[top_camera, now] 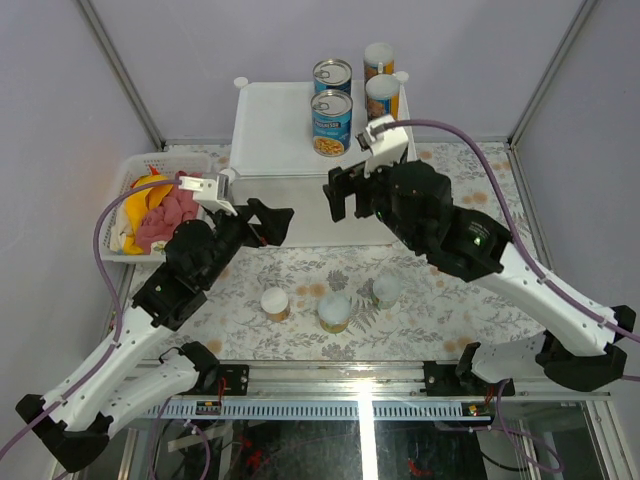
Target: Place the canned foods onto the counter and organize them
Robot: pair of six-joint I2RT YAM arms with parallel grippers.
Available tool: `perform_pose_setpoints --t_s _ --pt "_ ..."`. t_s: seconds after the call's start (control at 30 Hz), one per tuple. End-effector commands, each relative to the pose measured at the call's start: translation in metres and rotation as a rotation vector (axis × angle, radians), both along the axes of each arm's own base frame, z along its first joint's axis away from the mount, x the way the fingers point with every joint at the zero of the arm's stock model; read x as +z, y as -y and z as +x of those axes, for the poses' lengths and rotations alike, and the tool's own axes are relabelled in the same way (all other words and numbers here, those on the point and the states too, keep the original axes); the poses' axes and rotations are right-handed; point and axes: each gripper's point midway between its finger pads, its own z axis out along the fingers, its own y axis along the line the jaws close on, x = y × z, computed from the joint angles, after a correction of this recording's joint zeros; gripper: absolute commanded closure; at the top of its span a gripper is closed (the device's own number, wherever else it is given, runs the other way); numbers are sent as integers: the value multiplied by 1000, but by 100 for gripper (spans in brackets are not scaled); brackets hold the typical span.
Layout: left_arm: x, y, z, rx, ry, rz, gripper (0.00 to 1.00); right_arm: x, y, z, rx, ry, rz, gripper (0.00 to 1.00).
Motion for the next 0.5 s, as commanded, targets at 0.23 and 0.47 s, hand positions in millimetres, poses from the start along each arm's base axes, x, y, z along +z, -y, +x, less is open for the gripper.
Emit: perform_pose_setpoints --t_s 0.23,0.47 --pt "-24 17 -20 -141 -40 21 0 -125 74 -37 -237 -247 33 7" --pt "-35 22 -21 -161 -71 27 0 -194 90 -53 -300 -381 -14 6"
